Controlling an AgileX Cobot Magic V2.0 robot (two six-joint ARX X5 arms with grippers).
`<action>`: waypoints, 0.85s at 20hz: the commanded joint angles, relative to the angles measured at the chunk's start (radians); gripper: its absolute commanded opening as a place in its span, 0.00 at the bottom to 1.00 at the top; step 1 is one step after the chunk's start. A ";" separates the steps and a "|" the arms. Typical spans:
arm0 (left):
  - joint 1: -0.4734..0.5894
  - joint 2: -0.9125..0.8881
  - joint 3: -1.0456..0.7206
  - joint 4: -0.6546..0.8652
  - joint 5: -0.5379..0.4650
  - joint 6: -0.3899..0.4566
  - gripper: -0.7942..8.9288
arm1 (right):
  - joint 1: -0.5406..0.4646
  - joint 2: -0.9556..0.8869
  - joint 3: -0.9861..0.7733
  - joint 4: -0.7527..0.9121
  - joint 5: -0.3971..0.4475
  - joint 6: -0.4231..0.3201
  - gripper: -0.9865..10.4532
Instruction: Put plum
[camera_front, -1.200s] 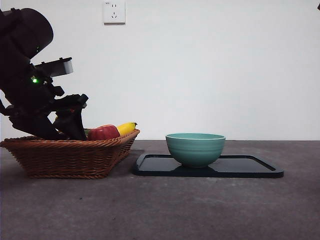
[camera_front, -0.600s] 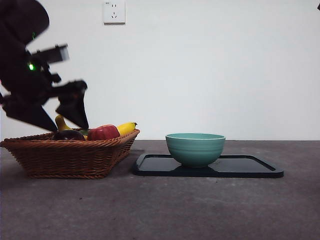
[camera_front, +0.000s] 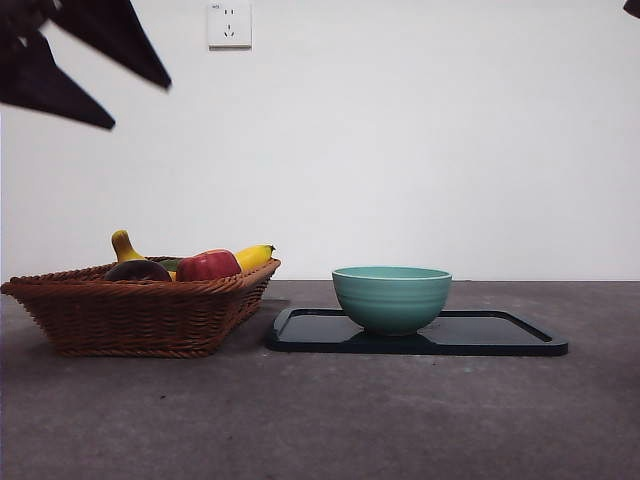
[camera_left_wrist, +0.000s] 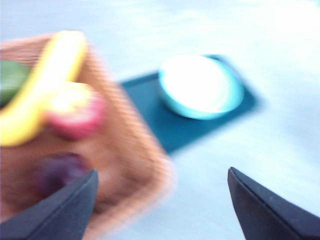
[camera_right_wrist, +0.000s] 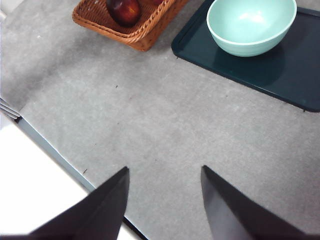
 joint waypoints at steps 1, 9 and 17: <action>-0.010 -0.054 0.017 -0.068 0.081 -0.016 0.50 | 0.005 0.004 0.005 0.011 0.004 0.011 0.29; -0.012 -0.146 0.017 -0.340 0.229 0.019 0.50 | 0.005 0.004 0.005 0.011 0.007 0.019 0.29; -0.012 -0.146 0.017 -0.325 0.229 0.019 0.50 | 0.005 0.005 0.005 0.014 0.014 0.092 0.29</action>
